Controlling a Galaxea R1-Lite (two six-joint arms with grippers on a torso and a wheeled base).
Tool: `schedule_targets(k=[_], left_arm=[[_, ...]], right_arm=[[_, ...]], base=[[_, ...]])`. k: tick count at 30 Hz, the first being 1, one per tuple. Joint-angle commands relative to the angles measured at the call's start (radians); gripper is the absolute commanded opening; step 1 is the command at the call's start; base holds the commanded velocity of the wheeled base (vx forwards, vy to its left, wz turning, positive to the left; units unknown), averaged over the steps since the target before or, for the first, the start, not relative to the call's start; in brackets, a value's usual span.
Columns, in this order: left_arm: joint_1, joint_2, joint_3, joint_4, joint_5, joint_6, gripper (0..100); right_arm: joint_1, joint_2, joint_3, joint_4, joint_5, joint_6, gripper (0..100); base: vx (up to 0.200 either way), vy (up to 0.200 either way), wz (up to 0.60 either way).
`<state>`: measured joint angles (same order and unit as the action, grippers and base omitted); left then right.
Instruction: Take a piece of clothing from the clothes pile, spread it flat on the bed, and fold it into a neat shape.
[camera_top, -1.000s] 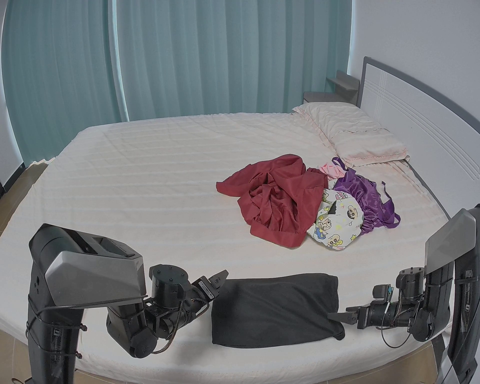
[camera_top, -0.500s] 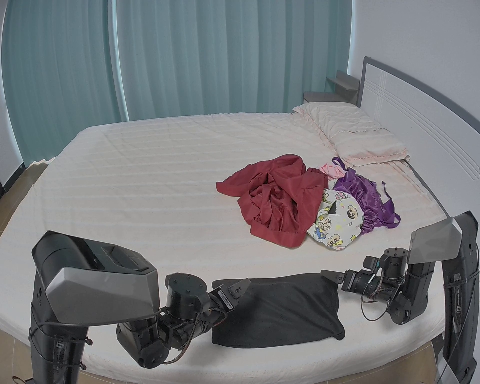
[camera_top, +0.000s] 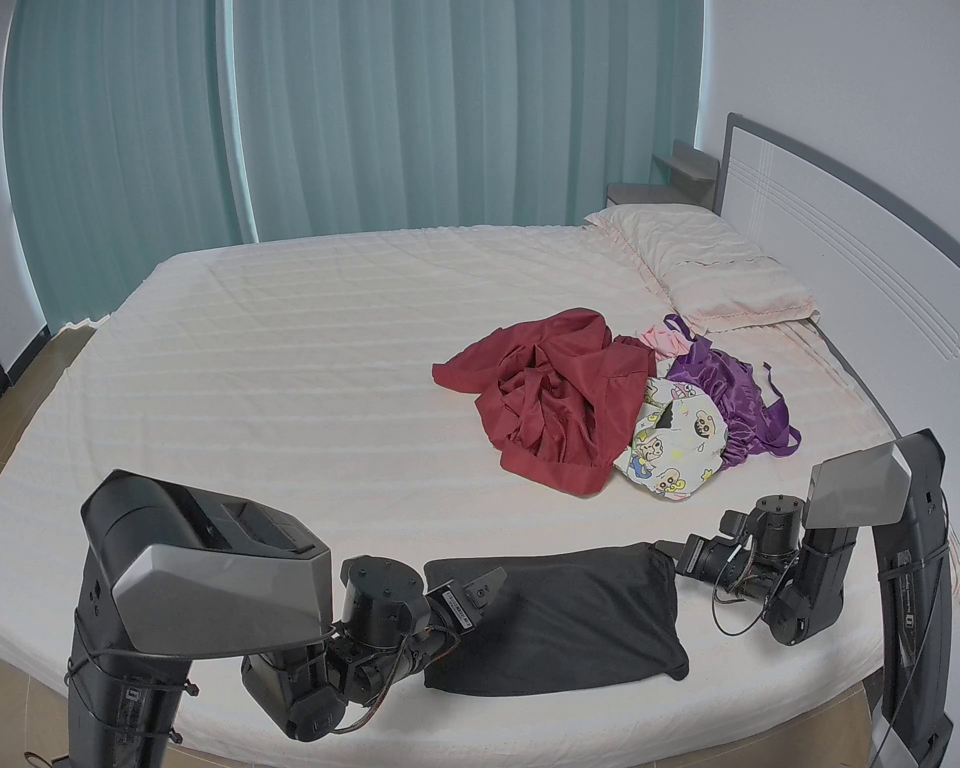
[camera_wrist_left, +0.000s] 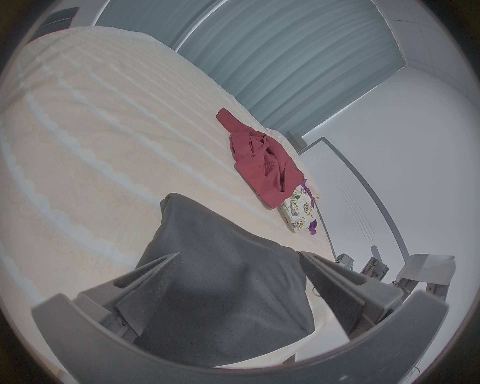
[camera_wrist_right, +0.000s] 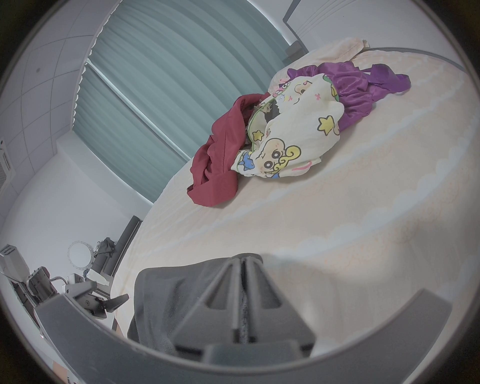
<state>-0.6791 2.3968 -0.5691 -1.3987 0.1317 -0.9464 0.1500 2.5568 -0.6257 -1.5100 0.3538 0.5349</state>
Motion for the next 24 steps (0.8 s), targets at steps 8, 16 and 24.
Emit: schedule_targets(k=[8,16,24], left_arm=[[0.000,0.033,-0.014,0.000,0.002,0.001,100],[0.001,0.039,-0.015,0.000,0.002,0.001,100],[0.001,0.041,-0.015,0.000,0.002,0.001,100]], right_arm=[[-0.020,0.003,-0.011,-0.003,-0.006,0.002,0],[-0.040,0.003,-0.019,-0.001,-0.024,0.002,0],[-0.049,0.006,-0.028,-0.001,-0.026,0.002,0]], base=[[0.000,0.000,0.00],[0.000,0.000,0.00],[0.000,0.000,0.00]])
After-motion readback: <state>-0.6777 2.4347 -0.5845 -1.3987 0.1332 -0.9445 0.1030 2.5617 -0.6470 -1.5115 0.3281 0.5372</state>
